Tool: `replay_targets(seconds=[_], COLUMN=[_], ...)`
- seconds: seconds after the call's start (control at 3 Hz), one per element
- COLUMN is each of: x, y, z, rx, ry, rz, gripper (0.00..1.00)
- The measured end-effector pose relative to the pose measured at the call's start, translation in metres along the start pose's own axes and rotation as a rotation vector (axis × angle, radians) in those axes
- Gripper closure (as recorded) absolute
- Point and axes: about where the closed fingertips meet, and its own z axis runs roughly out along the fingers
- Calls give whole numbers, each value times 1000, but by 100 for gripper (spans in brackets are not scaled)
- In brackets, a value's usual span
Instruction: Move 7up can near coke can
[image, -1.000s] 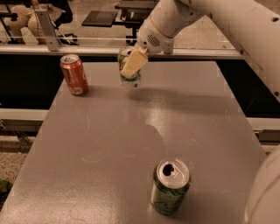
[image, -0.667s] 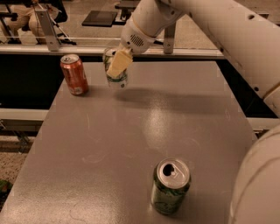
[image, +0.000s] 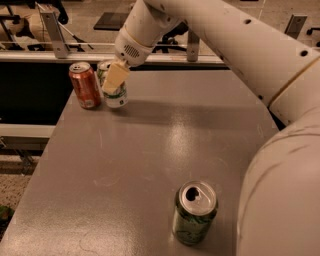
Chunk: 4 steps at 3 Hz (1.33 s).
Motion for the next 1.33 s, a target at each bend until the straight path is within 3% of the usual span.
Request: replay_targets(seconds=[0.67,1.33], x=[-11,7], y=[7,8], z=[24,24], rx=[-23,-3], ry=[-2,-5], rz=[-12,-13], gripper=[59,13])
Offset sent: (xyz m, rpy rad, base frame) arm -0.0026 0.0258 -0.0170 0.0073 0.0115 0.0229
